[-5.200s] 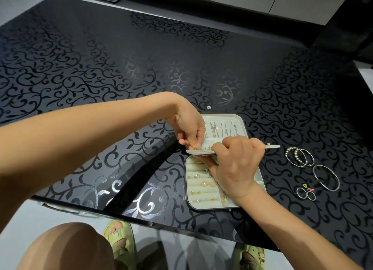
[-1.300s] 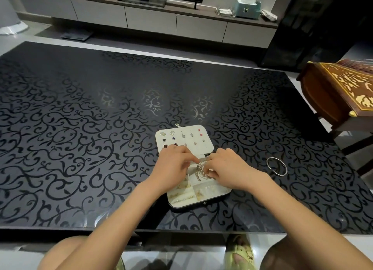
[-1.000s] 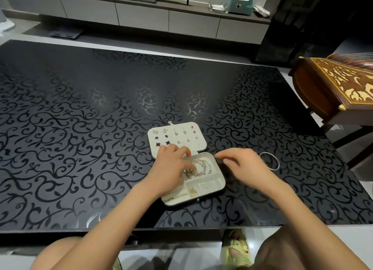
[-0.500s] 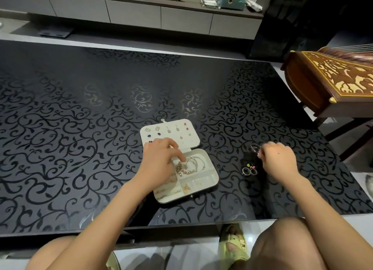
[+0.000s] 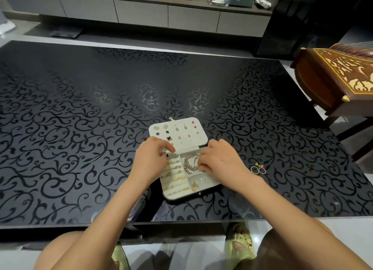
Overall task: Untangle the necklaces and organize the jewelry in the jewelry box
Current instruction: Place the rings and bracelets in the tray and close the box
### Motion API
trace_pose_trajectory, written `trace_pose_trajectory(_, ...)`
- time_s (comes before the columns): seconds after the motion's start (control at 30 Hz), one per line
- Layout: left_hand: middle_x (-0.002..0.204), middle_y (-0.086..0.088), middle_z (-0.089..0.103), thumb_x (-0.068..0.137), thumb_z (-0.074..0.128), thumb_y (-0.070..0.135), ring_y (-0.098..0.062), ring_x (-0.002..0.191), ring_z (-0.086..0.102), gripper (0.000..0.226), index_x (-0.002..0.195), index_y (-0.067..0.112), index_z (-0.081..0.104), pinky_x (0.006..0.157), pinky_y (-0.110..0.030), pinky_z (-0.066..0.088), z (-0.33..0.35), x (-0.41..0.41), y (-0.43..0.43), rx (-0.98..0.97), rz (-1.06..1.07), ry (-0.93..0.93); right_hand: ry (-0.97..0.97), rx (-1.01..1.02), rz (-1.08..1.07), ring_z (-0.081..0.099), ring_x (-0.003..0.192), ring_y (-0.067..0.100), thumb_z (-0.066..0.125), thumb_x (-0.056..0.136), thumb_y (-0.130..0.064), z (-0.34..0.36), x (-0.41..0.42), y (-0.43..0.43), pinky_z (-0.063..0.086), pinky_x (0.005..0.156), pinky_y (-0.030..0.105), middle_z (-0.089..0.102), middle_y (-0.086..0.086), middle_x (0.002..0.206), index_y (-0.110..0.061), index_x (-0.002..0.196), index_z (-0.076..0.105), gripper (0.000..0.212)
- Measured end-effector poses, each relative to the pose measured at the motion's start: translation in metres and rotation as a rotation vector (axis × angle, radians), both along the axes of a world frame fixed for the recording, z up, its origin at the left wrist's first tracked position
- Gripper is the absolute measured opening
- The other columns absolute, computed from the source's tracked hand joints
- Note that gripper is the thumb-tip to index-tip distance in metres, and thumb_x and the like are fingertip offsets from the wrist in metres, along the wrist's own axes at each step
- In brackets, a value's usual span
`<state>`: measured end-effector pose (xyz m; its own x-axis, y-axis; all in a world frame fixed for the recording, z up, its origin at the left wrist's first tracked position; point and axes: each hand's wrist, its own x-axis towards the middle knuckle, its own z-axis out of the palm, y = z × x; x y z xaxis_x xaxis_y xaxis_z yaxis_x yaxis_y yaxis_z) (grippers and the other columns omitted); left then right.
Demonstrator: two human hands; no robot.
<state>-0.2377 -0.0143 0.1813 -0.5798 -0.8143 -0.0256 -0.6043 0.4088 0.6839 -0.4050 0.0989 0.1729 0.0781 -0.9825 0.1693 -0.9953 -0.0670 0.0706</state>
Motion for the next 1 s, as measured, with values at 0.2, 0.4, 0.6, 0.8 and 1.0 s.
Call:
trace_pose_trajectory(0.2,0.103,0.003,0.053,0.087,0.044,-0.005,-0.019,0.102,0.050,0.036,0.087,0.021,0.070,0.081,-0.026,0.035,-0.001,0.002,0.000,-0.016,0.017,0.027,-0.074,-0.042,-0.477,0.055,0.077,0.022,0.070,0.081,-0.029,0.015,-0.041,0.057,0.042,0.068,0.034,0.067,-0.005,0.080,-0.023,0.081,0.073,0.006)
trace_pose_trajectory(0.4,0.104,0.001,0.053,0.088,0.042,-0.004,-0.021,0.097,0.052,0.036,0.088,0.019,0.070,0.072,-0.023,0.032,0.000,0.002,0.007,-0.019,0.015,0.010,-0.041,0.309,-0.629,0.050,0.101,0.017,0.061,0.087,-0.041,0.006,-0.067,0.082,0.036,0.081,0.025,0.063,-0.007,0.104,-0.030,0.102,0.065,0.019)
trace_pose_trajectory(0.6,0.104,-0.002,0.056,0.090,0.040,-0.003,-0.018,0.092,0.052,0.036,0.094,0.016,0.070,0.067,-0.025,0.035,0.001,0.007,0.008,0.010,0.060,-0.006,0.085,0.328,-0.584,0.052,0.098,0.018,0.050,0.094,-0.028,-0.004,-0.067,0.082,0.036,0.080,0.026,0.064,-0.005,0.101,-0.024,0.096,0.064,0.015)
trace_pose_trajectory(0.8,0.105,0.002,0.060,0.089,0.047,0.001,-0.011,0.091,0.052,0.028,0.107,0.016,0.063,0.071,-0.019,0.037,-0.003,0.019,-0.006,0.173,0.198,0.049,-0.465,-0.009,-0.488,0.048,0.079,0.010,0.052,0.094,-0.019,0.028,-0.032,0.060,0.035,0.068,0.023,0.051,-0.012,0.081,-0.020,0.082,0.052,0.012)
trace_pose_trajectory(1.0,0.094,0.003,0.062,0.090,0.053,0.009,-0.007,0.074,0.052,0.016,0.097,0.020,0.061,0.058,-0.015,0.036,-0.005,0.028,-0.010,0.232,0.158,0.038,-0.677,0.242,-0.183,0.051,0.077,0.006,0.046,0.097,-0.022,0.044,0.038,0.002,0.034,0.063,0.017,0.061,-0.006,0.086,-0.018,0.096,0.056,0.010)
